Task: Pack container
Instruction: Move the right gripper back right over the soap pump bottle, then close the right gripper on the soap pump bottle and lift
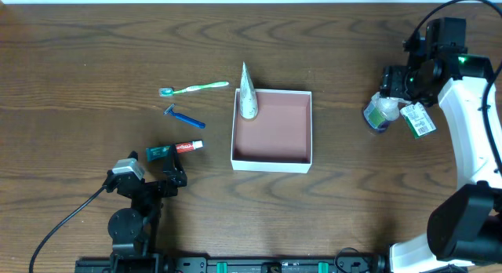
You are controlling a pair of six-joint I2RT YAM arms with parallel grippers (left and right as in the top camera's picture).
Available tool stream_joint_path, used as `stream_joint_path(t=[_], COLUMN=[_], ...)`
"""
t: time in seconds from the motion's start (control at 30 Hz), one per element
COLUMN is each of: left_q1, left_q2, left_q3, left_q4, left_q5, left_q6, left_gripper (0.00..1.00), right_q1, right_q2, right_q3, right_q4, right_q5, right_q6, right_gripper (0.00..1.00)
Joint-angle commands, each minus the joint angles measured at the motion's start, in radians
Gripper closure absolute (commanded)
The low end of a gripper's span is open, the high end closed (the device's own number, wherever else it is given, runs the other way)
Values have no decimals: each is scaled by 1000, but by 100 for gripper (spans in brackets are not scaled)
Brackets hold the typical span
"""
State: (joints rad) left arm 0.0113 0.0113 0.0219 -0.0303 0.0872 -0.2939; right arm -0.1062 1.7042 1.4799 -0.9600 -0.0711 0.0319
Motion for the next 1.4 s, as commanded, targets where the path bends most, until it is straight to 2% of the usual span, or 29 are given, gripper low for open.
stream_joint_path(t=[0.0,0.27,0.77,1.17,1.37], left_q1=[5,5,5,5,5], left_q2=[0,0,0,0,0], left_q3=[-18,-18,-18,-18,-18], left_q4=[-32,-32,-32,-32,-32], left_q5=[18,18,18,18,18], left_q6=[5,5,5,5,5], left_gripper=[2,2,2,2,2], right_q1=[-3,-2,-1,9,9], right_q2=[16,17,17,16,15], right_q3=[-8,-13,-65,-65,-55], right_q4=[-1,-19,-37,-11,-12], right_q5=[-42,-46,-50,-50,-73], right_q6=[-68,-74,-63,-63,-63], right_gripper=[26,47,58,85,89])
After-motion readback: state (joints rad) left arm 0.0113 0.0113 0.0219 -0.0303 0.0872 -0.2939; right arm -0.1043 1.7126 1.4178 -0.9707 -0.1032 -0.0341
